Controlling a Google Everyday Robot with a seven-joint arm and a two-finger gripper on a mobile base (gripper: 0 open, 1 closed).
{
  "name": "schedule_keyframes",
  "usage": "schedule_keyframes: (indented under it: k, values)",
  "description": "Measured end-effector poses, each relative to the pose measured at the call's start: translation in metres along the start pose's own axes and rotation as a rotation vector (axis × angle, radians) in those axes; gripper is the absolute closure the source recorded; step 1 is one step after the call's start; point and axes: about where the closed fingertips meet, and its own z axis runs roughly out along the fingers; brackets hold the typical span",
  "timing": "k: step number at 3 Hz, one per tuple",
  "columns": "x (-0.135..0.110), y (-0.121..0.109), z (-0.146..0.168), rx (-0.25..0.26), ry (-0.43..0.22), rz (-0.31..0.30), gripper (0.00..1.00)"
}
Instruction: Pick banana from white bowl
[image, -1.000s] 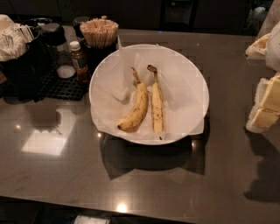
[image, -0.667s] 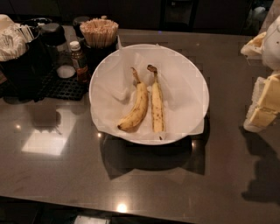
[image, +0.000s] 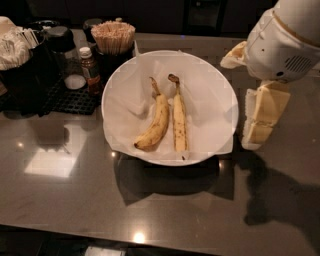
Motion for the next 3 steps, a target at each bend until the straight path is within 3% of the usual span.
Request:
schedule_keyframes:
  k: [1, 2, 3]
  values:
    - [-0.019, -0.006, 0.029, -0.073, -0.014, -0.055, 0.0]
    - [-0.021, -0.019, 0.06, -0.121, 0.035, -0.045, 0.0]
    - [-0.011, -0.036, 0.077, -0.104, 0.136, 0.015, 0.0]
